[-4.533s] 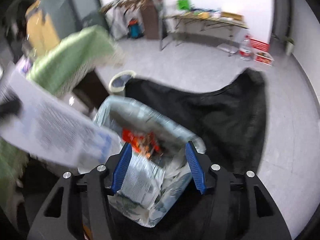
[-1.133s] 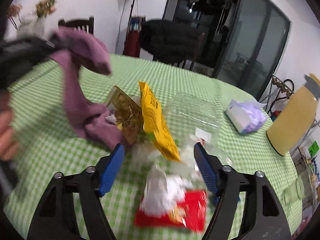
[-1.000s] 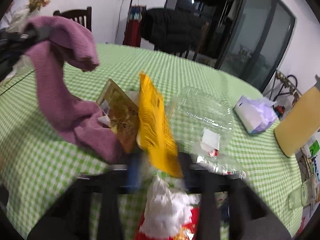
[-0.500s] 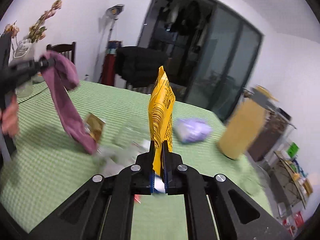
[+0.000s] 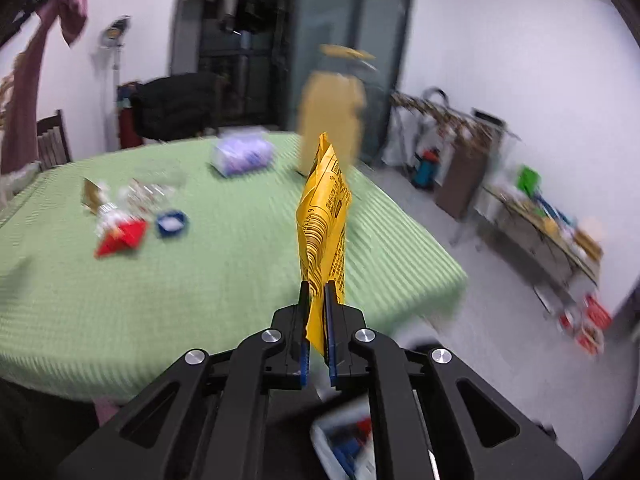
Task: Collect trash
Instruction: 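Carry the towel and yellow bag over the trash bag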
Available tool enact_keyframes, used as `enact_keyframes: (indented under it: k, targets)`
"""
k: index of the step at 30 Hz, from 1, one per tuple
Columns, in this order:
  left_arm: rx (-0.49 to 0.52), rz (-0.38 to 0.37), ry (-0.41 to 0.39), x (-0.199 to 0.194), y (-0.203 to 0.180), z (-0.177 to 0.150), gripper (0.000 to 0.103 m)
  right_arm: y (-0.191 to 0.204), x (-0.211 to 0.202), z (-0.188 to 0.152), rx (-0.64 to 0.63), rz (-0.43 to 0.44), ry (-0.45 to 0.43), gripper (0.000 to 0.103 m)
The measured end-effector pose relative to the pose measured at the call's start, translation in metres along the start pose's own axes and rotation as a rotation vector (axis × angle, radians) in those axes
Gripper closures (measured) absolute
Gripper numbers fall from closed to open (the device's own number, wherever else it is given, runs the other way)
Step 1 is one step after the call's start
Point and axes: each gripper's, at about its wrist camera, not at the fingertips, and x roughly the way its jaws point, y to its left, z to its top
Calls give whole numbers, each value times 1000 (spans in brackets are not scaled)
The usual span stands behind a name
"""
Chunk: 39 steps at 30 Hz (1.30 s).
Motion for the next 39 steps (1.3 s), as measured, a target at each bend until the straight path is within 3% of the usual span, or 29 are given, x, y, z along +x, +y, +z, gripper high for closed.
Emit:
enact_keyframes:
  k: [7, 14, 18, 20, 25, 30, 34, 39]
  targets:
    - [-18, -239, 127, 17, -104, -21, 100, -93, 21, -103, 84, -137, 277, 96]
    - [-16, -471, 280, 42, -193, -64, 100, -133, 59, -159, 55, -172, 440, 95]
    - [16, -553, 385, 56, -233, -101, 100, -138, 76, -184, -130, -90, 468, 95]
    - [24, -582, 438, 64, -251, -121, 100, -135, 88, -198, -226, -66, 515, 95]
    - [41, -646, 597, 81, -294, -189, 99, -146, 114, -212, -247, 32, 581, 92]
    - [77, -629, 781, 105, -319, -251, 99, -137, 81, -213, -281, 145, 543, 92]
    - [98, -630, 872, 120, -332, -290, 99, -138, 64, -224, -280, 208, 578, 93]
    - [120, -653, 904, 131, -349, -310, 99, -139, 66, -229, -262, 286, 620, 93]
